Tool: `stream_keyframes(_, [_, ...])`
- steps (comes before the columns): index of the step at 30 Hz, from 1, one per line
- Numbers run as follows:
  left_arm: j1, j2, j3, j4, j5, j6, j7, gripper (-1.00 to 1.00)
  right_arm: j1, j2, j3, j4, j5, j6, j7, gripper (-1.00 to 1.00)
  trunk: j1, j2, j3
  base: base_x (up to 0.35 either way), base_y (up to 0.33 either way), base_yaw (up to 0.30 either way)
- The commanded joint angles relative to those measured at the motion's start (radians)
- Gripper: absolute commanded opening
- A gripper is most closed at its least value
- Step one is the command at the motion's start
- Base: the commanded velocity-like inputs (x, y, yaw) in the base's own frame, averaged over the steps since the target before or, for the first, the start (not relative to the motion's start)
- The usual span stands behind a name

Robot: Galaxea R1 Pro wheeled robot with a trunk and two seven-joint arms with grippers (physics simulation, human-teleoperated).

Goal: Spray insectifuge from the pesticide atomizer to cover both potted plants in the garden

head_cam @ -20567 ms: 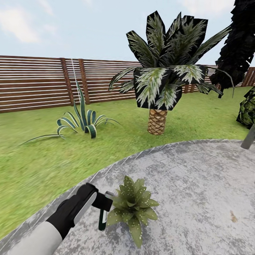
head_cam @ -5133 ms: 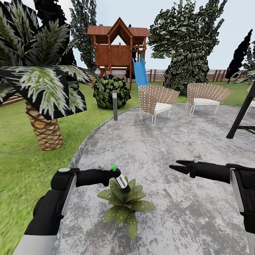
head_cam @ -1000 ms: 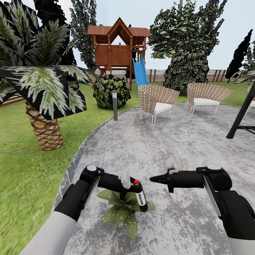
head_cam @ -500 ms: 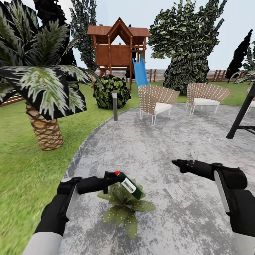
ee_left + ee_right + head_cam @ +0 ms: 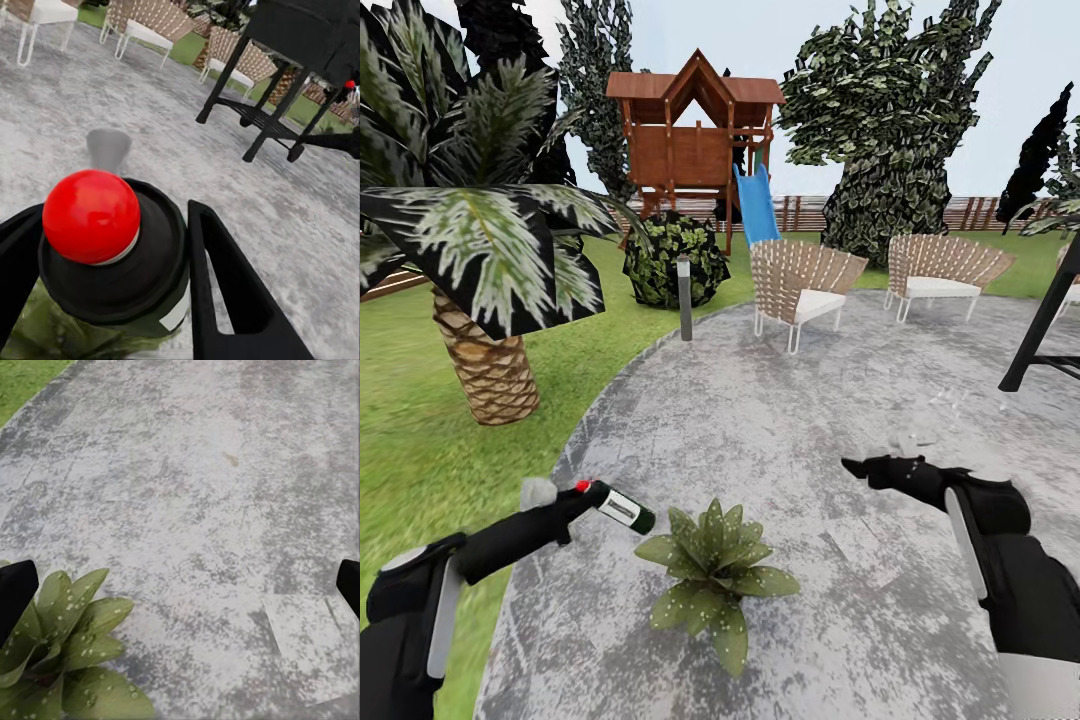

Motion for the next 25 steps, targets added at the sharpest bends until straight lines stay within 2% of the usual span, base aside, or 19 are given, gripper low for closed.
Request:
stream_keyframes(1, [0.011,0.001,0.005,-0.015,-0.001,0.013,0.083,-1.00,-0.001,0.000,-0.001,0.017,0.005,-0.007,0.004,1.00,0.000,0.000,-0.001,0.000,0.000,0.000])
stream_keyframes(2, [0.017,0.001,0.004,-0.020,-0.002,0.013,0.128,-1.00,-0.001,0.001,-0.001,0.024,0.005,-0.011,0.003,1.00,0.000,0.000,-0.001,0.000,0.000,0.000])
stream_keyframes(4, [0.022,0.001,0.003,-0.023,-0.003,0.009,0.168,-1.00,-0.001,0.001,-0.002,0.028,0.004,-0.013,0.002,1.00,0.000,0.000,-0.001,0.000,0.000,0.000])
stream_keyframes(7, [0.022,0.001,0.003,-0.023,-0.003,0.009,0.168,-1.00,-0.001,0.001,-0.002,0.028,0.004,-0.013,0.002,1.00,0.000,0.000,-0.001,0.000,0.000,0.000])
stream_keyframes(8, [0.023,0.001,0.002,-0.023,-0.003,0.006,0.186,-1.00,-0.001,0.001,-0.002,0.030,0.004,-0.015,0.002,1.00,0.000,0.000,-0.001,0.000,0.000,0.000])
stream_keyframes(9, [0.026,-0.005,0.003,-0.020,-0.056,-0.001,0.238,-1.00,0.005,0.001,-0.021,0.051,0.007,-0.016,0.002,1.00,0.000,0.000,-0.001,0.000,0.000,0.000])
stream_keyframes(11, [0.033,-0.010,0.005,-0.017,-0.122,-0.008,0.302,-1.00,0.014,0.006,-0.030,0.077,0.008,-0.015,0.002,1.00,0.000,0.000,-0.001,0.000,0.000,0.000])
stream_keyframes(12, [0.044,-0.012,0.006,-0.016,-0.144,-0.010,0.330,-1.00,0.018,0.009,-0.031,0.089,0.008,-0.009,0.001,1.00,0.000,0.000,-0.001,0.000,0.000,0.000])
stream_keyframes(14, [0.053,-0.012,0.009,-0.015,-0.159,-0.012,0.353,-1.00,0.022,0.011,-0.031,0.117,0.009,-0.005,0.000,1.00,0.000,0.000,-0.001,0.000,0.000,0.000])
stream_keyframes(19, [0.065,-0.011,0.011,-0.013,-0.164,-0.012,0.406,-1.00,0.037,0.018,-0.031,0.173,0.012,-0.002,0.000,1.00,0.000,0.000,-0.001,0.000,0.000,0.000])
stream_keyframes(25, [0.066,-0.012,0.007,-0.001,-0.162,-0.013,0.417,-1.00,0.041,0.019,-0.031,0.179,0.012,-0.001,0.000,1.00,0.000,0.000,-0.001,0.000,0.000,0.000])
